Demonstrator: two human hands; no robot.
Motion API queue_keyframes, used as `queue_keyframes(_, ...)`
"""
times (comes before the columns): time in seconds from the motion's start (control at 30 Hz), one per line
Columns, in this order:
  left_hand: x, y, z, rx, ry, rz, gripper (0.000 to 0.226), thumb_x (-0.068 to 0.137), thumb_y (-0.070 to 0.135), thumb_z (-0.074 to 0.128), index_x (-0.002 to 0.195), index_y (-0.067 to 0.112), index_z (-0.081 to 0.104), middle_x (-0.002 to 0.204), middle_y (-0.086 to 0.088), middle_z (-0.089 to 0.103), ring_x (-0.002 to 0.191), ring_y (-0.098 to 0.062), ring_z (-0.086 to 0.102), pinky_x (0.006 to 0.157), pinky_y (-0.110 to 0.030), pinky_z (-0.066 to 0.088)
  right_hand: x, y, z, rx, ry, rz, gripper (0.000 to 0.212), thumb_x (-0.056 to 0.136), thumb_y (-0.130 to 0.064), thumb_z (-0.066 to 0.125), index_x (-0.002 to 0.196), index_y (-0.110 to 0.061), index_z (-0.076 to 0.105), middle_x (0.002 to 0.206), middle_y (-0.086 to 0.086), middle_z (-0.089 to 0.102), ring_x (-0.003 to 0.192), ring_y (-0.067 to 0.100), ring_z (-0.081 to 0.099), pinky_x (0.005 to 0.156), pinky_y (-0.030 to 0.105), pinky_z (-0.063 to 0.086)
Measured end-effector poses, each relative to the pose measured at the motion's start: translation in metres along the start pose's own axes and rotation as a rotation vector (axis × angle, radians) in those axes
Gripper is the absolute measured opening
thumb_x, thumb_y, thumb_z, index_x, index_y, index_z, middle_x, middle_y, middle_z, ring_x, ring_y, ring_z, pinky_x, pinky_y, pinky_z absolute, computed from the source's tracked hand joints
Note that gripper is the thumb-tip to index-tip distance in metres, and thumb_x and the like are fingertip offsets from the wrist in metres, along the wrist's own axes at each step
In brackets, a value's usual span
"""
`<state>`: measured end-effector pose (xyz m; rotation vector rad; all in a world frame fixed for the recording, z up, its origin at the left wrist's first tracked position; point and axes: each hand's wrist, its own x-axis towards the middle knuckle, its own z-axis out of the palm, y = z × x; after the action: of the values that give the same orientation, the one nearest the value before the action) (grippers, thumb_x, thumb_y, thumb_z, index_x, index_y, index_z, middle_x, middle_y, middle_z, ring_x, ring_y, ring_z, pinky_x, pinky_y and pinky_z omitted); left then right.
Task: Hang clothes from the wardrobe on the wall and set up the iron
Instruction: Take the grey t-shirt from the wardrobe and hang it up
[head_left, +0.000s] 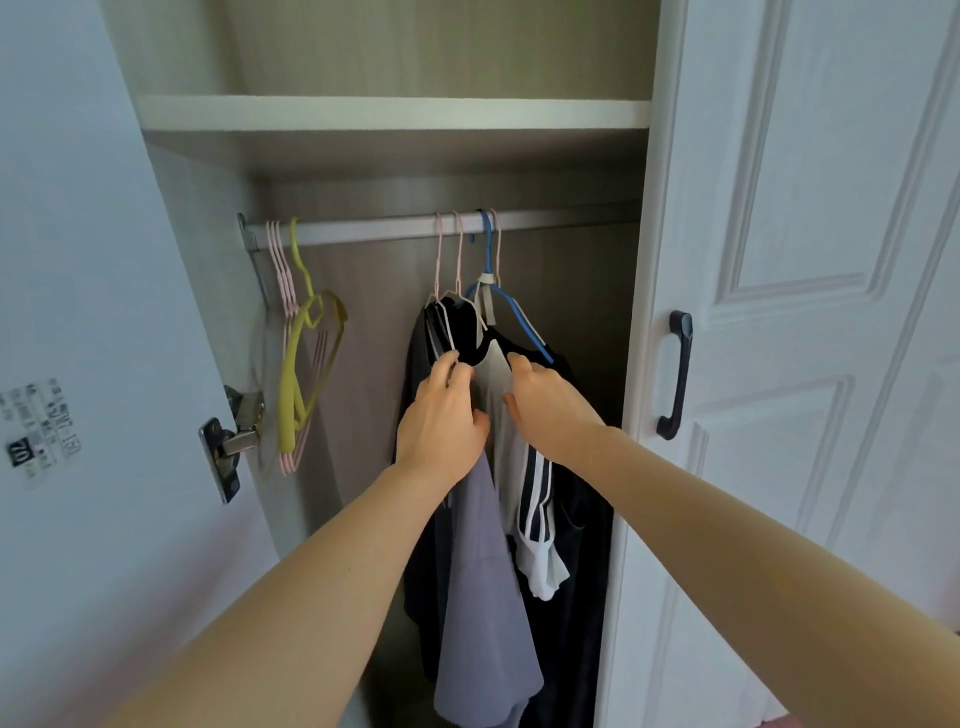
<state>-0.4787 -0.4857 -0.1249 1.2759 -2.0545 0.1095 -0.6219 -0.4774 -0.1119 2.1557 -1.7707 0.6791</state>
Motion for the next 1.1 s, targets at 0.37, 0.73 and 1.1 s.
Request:
queue_keyframes(0.37, 0.068, -0.008, 0.004, -0.786, 0.095, -0.655, 0.031, 0.089, 0.010, 0.059, 0.120, 0.010, 0.058, 0.109, -0.007, 0.065, 0.103, -0.027, 0.061, 0.094, -0.041, 0.050, 0.040, -0.016, 0.017, 0.258, 0.008, 0.253, 0.027, 0.098, -0.010, 0.047, 0.123, 0.000, 0.041, 0.104, 0.019, 0.064, 0.085, 0.028, 0.066, 0.052, 0.022, 0.040)
queue_keyframes(0.73, 0.068, -0.011, -0.005, -0.953, 0.187, -0.638, 0.013, 0.100, 0.015, 0.045, 0.103, 0.015, 0.058, 0.084, 0.003, 0.061, 0.089, -0.017, 0.056, 0.079, -0.028, 0.042, 0.037, -0.042, 0.006, 0.642, 0.049, 0.368, 0.036, 0.093, 0.005, 0.039, 0.128, 0.000, 0.040, 0.107, 0.021, 0.057, 0.075, 0.020, 0.047, 0.046, 0.021, 0.027)
queue_keyframes(1.1, 0.065, -0.004, -0.044, -0.891, 0.210, -0.585, 0.013, 0.100, 0.015, 0.044, 0.100, 0.017, 0.058, 0.084, 0.005, 0.060, 0.091, -0.017, 0.056, 0.083, -0.028, 0.042, 0.040, -0.050, -0.030, 0.679, 0.089, 0.362, 0.027, 0.095, 0.001, 0.042, 0.122, 0.001, 0.045, 0.090, 0.008, 0.048, 0.060, 0.008, 0.041, 0.046, 0.020, 0.029)
